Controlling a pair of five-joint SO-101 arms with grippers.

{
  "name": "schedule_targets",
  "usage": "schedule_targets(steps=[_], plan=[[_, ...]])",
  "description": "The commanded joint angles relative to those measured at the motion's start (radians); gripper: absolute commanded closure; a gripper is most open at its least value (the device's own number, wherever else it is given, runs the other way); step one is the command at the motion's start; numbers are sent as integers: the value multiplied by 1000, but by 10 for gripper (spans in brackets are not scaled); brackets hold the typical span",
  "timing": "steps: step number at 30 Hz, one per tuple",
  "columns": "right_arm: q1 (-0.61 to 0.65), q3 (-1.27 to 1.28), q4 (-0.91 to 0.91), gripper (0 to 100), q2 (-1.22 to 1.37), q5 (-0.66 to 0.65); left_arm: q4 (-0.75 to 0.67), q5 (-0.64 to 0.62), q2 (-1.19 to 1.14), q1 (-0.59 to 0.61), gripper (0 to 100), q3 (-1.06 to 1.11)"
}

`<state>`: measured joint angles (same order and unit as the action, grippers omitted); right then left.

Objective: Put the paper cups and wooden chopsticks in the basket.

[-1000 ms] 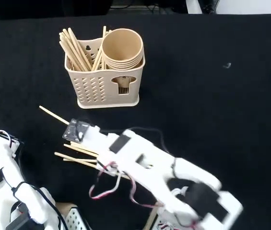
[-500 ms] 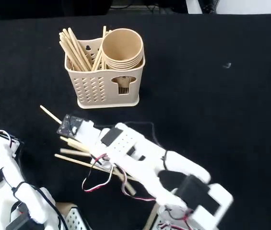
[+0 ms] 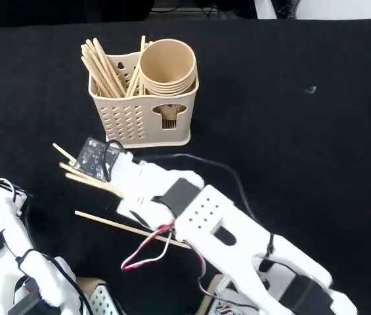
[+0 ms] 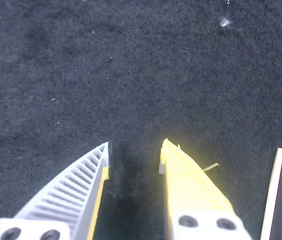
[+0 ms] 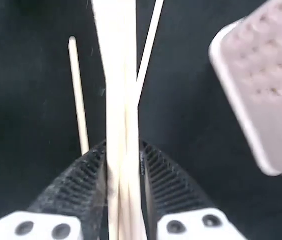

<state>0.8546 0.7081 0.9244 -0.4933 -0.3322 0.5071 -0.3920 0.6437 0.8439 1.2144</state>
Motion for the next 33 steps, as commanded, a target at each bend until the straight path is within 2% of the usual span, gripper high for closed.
schedule_targets(steps=[1,5,9,13,26,29,33], plan=[[9,-85,-114,988,-82,12,-14,11,25,-13,826,-15],[-11,-114,-273,988,-93,29,-14,11,25,-12,826,-15],[-89,-185,-396,988,-94,181,-14,11,25,-12,826,-15],[-140,-277,-420,988,-88,252,-14,11,25,-12,826,-15],[-149,-565,-434,988,-74,253,-14,11,25,-12,826,-15],[-172,-590,-528,988,-21,250,-14,11,23,-12,826,-15],[-224,-591,-752,988,76,250,-14,11,23,-12,826,-15]])
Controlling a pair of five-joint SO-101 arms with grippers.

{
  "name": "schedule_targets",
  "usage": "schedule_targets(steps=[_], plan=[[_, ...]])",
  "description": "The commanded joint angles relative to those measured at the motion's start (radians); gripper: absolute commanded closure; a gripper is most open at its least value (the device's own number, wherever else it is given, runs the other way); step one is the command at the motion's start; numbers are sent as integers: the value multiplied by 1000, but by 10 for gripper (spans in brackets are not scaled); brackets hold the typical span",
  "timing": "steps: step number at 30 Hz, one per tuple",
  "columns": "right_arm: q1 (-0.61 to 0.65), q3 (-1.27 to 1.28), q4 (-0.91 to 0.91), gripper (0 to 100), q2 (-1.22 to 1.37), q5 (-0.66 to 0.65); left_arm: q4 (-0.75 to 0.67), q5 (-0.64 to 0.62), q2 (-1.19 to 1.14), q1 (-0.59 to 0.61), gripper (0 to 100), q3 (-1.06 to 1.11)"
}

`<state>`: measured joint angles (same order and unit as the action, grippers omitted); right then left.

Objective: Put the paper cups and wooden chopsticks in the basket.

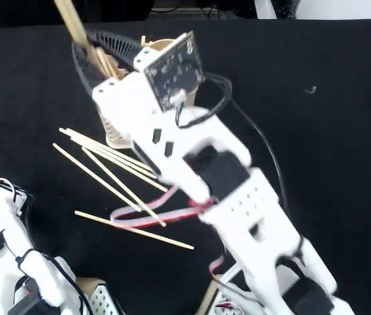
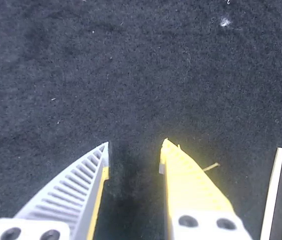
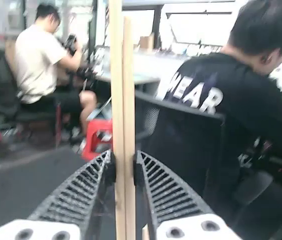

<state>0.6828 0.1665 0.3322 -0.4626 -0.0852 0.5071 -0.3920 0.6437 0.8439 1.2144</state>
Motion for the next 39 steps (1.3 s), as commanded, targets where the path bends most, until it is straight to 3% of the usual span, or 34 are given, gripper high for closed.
schedule_targets(steps=[1,6,14,16,19,22,26,33,39], plan=[[-64,-47,-218,988,71,3,-14,11,23,-12,826,-15],[-97,-47,-379,988,211,3,-14,11,23,-12,826,-15],[-124,25,-358,985,318,3,-14,11,23,-12,826,-15],[-121,30,-279,959,309,3,-14,11,23,-12,826,-15],[-115,22,-95,821,251,9,-9,12,25,-12,826,-15],[-100,24,81,728,153,11,-8,97,25,-19,826,-15],[-100,25,325,727,2,5,6,164,25,-70,827,-15],[-141,91,825,727,-282,3,152,321,26,-202,826,-67],[-241,515,864,727,-458,2,391,365,26,-406,825,-176]])
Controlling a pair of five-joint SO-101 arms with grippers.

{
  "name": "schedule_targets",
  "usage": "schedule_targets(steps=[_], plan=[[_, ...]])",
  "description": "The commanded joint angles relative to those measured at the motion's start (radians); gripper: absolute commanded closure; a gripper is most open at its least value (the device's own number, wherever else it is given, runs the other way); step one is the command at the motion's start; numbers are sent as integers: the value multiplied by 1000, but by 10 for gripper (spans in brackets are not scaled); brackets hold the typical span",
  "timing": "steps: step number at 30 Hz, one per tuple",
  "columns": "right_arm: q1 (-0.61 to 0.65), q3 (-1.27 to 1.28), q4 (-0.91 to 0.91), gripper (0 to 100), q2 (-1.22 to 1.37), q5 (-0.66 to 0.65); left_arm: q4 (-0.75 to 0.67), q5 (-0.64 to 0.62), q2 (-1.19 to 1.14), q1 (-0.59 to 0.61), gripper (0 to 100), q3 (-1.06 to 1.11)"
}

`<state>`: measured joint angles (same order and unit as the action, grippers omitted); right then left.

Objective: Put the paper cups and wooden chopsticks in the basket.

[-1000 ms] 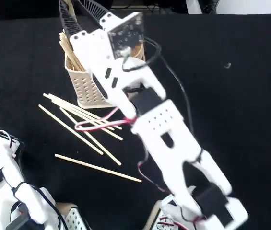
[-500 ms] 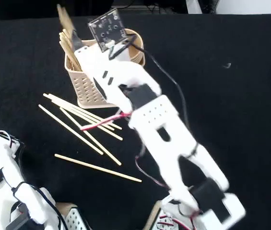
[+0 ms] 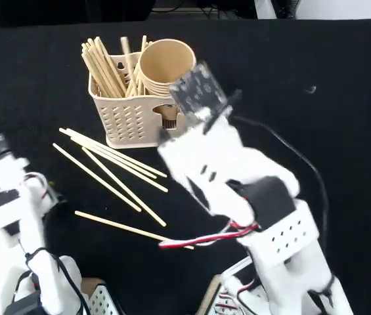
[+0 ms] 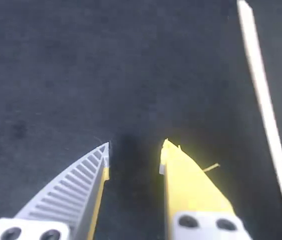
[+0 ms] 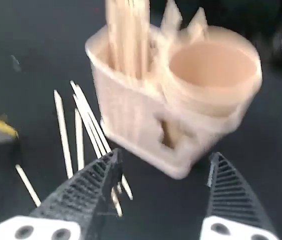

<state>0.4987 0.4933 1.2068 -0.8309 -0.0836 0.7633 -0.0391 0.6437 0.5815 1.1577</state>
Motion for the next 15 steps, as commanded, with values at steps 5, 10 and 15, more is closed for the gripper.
schedule_targets(steps=[5,10,15], plan=[[-118,575,-221,727,-219,0,282,-299,23,-335,790,-183],[-121,765,-358,727,-309,2,278,-595,15,-466,655,-134],[-124,799,-348,727,-358,2,155,-617,14,-570,663,-27]])
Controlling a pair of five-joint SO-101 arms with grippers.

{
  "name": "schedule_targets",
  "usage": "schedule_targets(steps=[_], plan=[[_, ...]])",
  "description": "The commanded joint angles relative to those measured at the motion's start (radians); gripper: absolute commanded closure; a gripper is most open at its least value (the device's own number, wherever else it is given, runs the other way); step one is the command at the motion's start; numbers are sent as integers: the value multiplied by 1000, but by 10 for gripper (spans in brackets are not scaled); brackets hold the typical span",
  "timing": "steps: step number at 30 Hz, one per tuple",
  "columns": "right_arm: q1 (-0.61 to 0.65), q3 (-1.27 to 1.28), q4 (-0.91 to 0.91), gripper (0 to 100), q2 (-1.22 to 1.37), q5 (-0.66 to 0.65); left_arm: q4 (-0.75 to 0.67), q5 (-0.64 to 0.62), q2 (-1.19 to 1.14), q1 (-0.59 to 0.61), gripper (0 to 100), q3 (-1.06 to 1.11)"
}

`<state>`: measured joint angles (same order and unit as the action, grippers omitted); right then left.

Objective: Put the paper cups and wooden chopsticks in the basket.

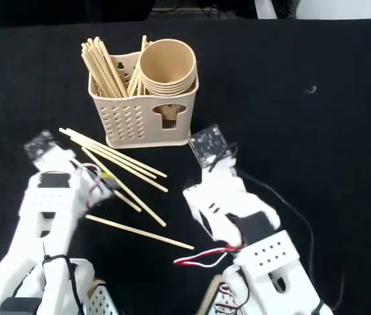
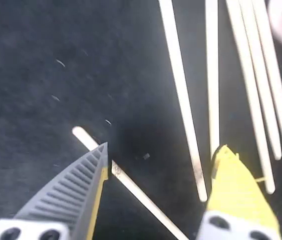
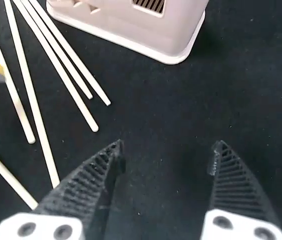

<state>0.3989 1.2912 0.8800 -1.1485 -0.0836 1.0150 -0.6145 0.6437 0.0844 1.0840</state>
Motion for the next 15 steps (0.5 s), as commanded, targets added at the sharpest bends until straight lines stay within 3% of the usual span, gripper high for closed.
schedule_targets(steps=[1,5,10,15], plan=[[-25,1,-21,727,-42,2,-133,-55,14,-79,662,70],[-25,1,-21,727,-44,2,-247,-97,14,-74,664,134],[-25,1,-21,727,-44,2,-265,-95,-5,-76,664,142],[-25,1,-21,727,-48,2,-259,-95,-186,-53,664,42]])
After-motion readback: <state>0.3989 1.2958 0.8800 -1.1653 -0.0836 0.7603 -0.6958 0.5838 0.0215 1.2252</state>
